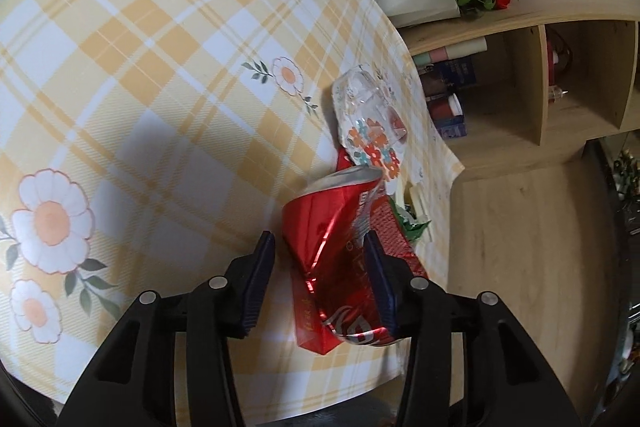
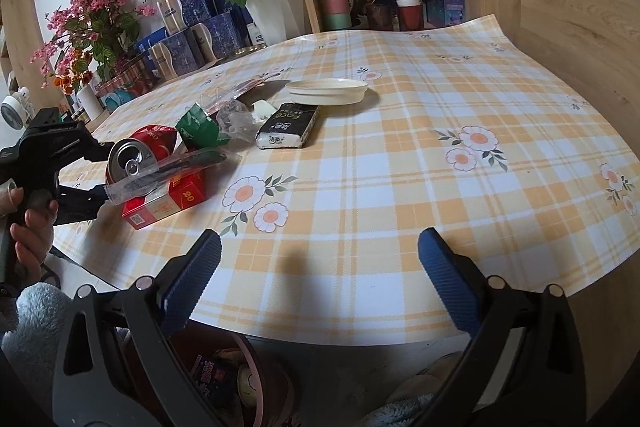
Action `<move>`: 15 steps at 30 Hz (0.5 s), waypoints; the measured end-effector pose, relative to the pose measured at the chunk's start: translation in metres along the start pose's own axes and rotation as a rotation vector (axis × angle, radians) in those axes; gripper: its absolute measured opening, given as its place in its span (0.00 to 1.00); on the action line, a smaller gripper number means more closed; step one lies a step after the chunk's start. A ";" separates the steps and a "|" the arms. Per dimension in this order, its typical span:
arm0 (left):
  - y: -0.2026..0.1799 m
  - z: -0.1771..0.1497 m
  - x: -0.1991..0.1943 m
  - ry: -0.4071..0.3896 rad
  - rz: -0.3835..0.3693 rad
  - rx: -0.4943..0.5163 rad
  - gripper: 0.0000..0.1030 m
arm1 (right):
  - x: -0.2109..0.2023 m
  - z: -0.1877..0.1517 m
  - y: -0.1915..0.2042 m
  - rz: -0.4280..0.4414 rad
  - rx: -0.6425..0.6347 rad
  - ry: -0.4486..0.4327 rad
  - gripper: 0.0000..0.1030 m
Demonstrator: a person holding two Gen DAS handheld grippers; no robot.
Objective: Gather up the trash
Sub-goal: 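Lift the red can with the left tool while the right tool grasps the plastic fork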
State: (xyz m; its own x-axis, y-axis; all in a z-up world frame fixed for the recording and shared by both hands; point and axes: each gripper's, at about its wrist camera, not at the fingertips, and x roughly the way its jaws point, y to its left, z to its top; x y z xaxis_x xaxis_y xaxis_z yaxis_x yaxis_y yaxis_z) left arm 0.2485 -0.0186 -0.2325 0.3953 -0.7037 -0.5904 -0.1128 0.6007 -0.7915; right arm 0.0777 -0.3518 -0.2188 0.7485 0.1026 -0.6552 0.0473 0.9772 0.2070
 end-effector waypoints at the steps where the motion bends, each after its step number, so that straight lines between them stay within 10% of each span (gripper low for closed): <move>1: -0.001 0.000 0.001 0.003 -0.007 0.003 0.40 | 0.001 0.001 0.002 0.005 -0.009 0.001 0.94; 15: -0.054 -0.005 -0.021 -0.053 -0.033 0.250 0.09 | 0.001 0.006 0.021 0.041 -0.045 0.004 0.94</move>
State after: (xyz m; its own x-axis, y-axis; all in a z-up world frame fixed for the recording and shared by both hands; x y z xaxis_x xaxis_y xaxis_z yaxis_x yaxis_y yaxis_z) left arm 0.2412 -0.0380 -0.1783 0.4426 -0.7078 -0.5506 0.1274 0.6575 -0.7426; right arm 0.0835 -0.3324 -0.2101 0.7466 0.1433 -0.6497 -0.0129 0.9795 0.2012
